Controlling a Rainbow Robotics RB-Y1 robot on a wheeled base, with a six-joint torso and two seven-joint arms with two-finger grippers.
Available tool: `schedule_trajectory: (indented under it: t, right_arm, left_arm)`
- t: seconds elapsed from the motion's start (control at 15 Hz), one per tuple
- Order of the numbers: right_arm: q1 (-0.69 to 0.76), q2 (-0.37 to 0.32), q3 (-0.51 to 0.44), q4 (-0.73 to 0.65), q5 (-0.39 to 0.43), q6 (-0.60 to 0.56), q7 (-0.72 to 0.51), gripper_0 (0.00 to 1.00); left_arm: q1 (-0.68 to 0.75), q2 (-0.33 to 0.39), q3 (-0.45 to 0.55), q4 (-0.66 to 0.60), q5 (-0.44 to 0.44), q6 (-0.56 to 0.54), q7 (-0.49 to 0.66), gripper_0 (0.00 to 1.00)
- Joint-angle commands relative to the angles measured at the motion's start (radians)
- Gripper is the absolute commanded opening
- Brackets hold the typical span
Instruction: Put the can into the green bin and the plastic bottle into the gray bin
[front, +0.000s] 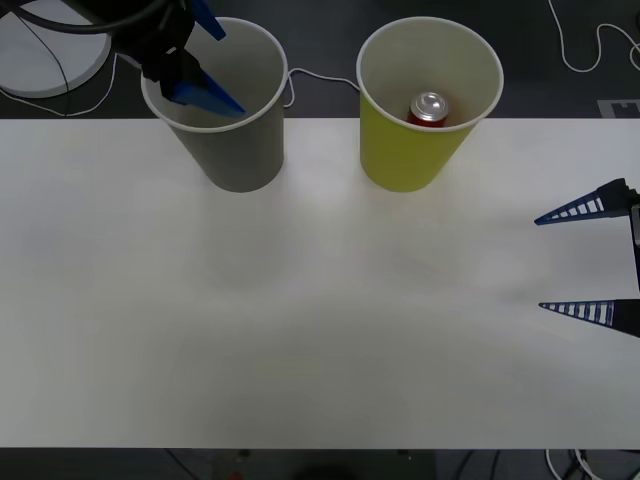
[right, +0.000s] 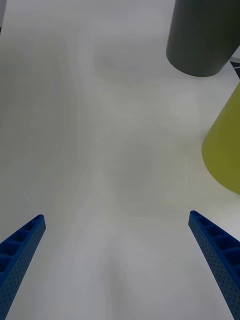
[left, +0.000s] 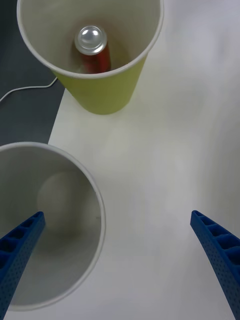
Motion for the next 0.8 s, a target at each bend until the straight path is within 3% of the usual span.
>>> schedule_trajectory:
  t: [0.07, 0.4, 0.8]
  right_arm:
    - [0.000, 0.000, 0.000, 0.000, 0.000, 0.000, 0.000, 1.00]
    - [0.000, 0.000, 0.000, 0.000, 0.000, 0.000, 0.000, 1.00]
    - [0.000, 0.000, 0.000, 0.000, 0.000, 0.000, 0.000, 1.00]
  left_arm:
    - [0.156, 0.059, 0.138, -0.064, 0.017, 0.000, -0.113, 1.00]
    - [0.414, 0.114, 0.348, -0.123, 0.049, 0.000, -0.358, 1.00]
    - [0.722, 0.125, 0.580, -0.142, 0.132, 0.000, -0.604, 1.00]
